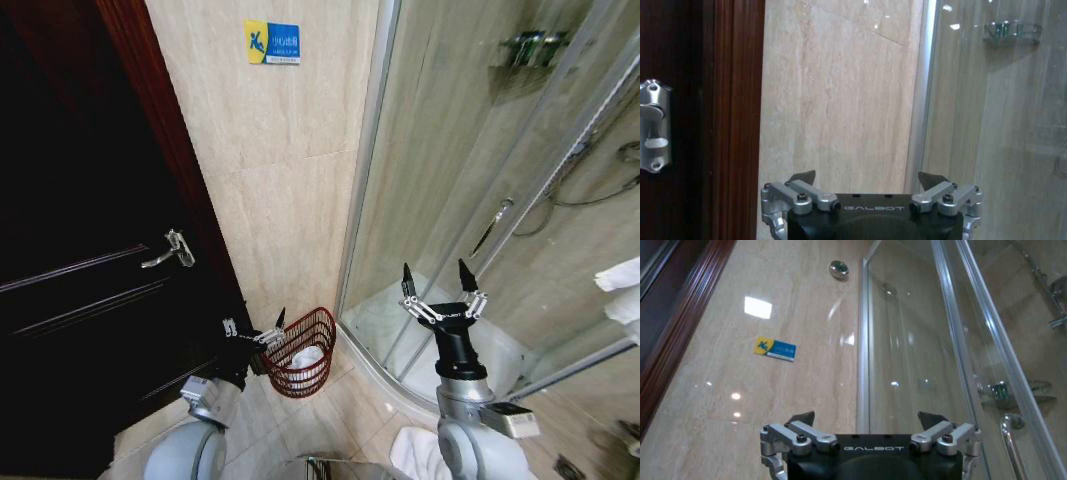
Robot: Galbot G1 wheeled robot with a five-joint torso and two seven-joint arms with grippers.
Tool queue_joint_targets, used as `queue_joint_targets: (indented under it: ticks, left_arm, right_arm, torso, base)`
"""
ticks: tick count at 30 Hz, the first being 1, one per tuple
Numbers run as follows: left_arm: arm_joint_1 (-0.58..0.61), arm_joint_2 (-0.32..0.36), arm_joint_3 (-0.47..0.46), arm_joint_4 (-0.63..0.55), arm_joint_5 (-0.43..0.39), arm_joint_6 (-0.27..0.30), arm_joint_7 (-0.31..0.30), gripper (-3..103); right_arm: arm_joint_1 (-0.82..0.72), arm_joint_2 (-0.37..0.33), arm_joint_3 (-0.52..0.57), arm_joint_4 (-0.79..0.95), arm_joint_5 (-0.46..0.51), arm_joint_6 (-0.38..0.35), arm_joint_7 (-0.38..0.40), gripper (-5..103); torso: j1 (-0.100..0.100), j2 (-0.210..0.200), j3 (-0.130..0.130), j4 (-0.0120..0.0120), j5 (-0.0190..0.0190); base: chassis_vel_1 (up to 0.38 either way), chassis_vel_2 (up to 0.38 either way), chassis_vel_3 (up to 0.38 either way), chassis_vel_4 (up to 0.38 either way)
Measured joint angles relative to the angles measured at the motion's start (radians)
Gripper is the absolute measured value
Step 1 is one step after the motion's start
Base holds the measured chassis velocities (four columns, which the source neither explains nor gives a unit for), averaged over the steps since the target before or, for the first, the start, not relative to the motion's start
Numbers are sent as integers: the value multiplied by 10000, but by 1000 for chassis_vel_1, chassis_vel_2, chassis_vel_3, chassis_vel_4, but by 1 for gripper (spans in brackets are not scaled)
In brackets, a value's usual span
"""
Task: Discard the used towel into the hamper.
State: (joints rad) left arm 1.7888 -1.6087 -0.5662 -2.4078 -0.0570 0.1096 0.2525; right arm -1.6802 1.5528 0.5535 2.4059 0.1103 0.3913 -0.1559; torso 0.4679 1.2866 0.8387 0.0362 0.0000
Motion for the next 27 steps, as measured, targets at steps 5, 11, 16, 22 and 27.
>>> queue_joint_targets:
  ticks: [5,11,16,22,27]
  left_arm:
    - [1,3,-5,6,-2,-11,-3,100]
    - [1,5,-6,10,-7,-11,-7,100]
    - [1,5,-6,13,-11,-12,-11,100]
    - [1,6,-6,14,-12,-11,-17,100]
    - [1,6,-6,14,-13,-12,-17,100]
  right_arm:
    - [-63,10,7,39,-7,22,58,100]
    - [-104,-16,53,184,-2,-53,122,100]
    - [-188,-30,435,362,293,61,476,100]
    - [-165,-165,1089,706,576,-67,1065,100]
    - [-129,-244,1506,777,589,-89,1099,100]
  torso:
    - [0,0,0,0,0]
    - [0,0,0,1,0]
    - [0,0,0,0,0]
    - [0,0,0,0,0]
    - [0,0,0,0,0]
  base:
    - [0,0,0,0]
    - [0,0,0,0]
    - [0,0,0,0]
    - [0,0,0,0]
    - [0,0,0,0]
